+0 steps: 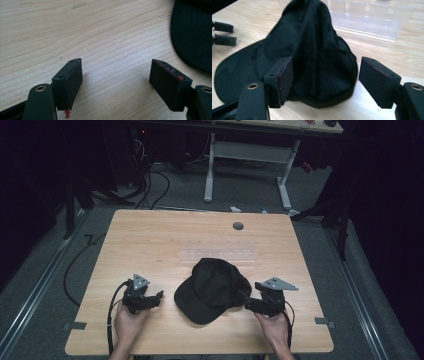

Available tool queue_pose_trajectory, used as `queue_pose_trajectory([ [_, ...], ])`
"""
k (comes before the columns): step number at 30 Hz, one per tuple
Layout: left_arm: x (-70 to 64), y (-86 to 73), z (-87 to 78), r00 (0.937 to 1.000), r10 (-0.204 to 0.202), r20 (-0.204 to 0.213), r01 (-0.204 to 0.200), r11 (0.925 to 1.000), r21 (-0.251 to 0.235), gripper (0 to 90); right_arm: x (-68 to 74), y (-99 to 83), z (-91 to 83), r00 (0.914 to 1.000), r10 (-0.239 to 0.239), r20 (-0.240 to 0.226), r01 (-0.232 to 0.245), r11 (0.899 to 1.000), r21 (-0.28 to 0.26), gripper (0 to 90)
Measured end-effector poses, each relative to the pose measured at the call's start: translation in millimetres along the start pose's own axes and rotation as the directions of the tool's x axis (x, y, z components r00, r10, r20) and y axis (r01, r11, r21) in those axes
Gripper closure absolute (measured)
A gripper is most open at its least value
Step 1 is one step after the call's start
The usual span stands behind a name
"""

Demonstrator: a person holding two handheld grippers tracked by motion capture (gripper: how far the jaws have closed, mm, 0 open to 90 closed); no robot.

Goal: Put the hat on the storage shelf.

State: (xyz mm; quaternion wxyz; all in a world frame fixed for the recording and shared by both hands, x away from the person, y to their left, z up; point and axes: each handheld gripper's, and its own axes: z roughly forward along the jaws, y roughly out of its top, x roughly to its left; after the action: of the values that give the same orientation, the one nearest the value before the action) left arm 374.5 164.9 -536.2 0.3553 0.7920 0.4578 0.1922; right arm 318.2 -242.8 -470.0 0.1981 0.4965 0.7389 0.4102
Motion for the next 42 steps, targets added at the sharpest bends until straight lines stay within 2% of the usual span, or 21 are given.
queue_pose_trajectory([
  [2, 0.0, 0.0, 0.0, 1.0, 0.0, 0.0, 0.0, 1.0, 0.0, 26.8, 4.8, 9.8, 3.3, 0.9995, -0.032, 0.005, 0.032, 0.999, 0.016, 28.7],
  [6, 0.2, 0.0, -0.1, 1.0, -0.001, 0.002, 0.001, 1.0, 0.0, 26.8, 7.3, 17.4, 6.8, 0.9991, -0.041, -0.002, 0.041, 0.999, 0.028, 29.2],
  [15, 0.2, 0.0, -0.1, 1.0, -0.002, 0.002, 0.002, 1.0, -0.001, 26.8, 6.9, 35.4, 19.0, 0.9995, -0.032, -0.001, 0.032, 0.999, 0.021, 29.9],
  [22, 0.0, 0.0, 0.0, 1.0, 0.0, 0.001, 0.0, 1.0, 0.0, 26.7, 5.7, 44.6, 35.9, 0.9998, -0.016, -0.008, 0.017, 0.999, 0.042, 34.7],
  [27, -0.1, 0.0, 0.1, 1.0, 0.0, -0.001, 0.0, 1.0, -0.001, 26.7, 3.4, 46.2, 48.4, 0.9995, 0.011, -0.031, -0.009, 0.998, 0.068, 42.4],
  [31, -0.1, -0.1, 0.1, 1.0, 0.001, -0.001, -0.001, 1.0, -0.001, 26.7, 2.8, 45.8, 52.8, 0.9992, 0.016, -0.037, -0.013, 0.997, 0.075, 46.9],
  [34, -0.1, 0.0, 0.0, 1.0, 0.001, -0.001, -0.001, 1.0, 0.0, 26.7, 1.0, 45.4, 55.8, 0.9976, 0.037, -0.058, -0.032, 0.996, 0.087, 51.6],
  [36, -0.1, 0.0, 0.0, 1.0, 0.001, -0.001, -0.001, 1.0, 0.001, 26.7, 0.6, 44.4, 58.4, 0.9967, 0.039, -0.071, -0.031, 0.994, 0.101, 58.0],
  [42, -0.1, 0.0, 0.0, 1.0, 0.001, -0.001, -0.001, 1.0, 0.001, 26.8, 2.3, 42.3, 59.5, 0.9968, 0.032, -0.074, -0.023, 0.993, 0.113, 69.0],
])
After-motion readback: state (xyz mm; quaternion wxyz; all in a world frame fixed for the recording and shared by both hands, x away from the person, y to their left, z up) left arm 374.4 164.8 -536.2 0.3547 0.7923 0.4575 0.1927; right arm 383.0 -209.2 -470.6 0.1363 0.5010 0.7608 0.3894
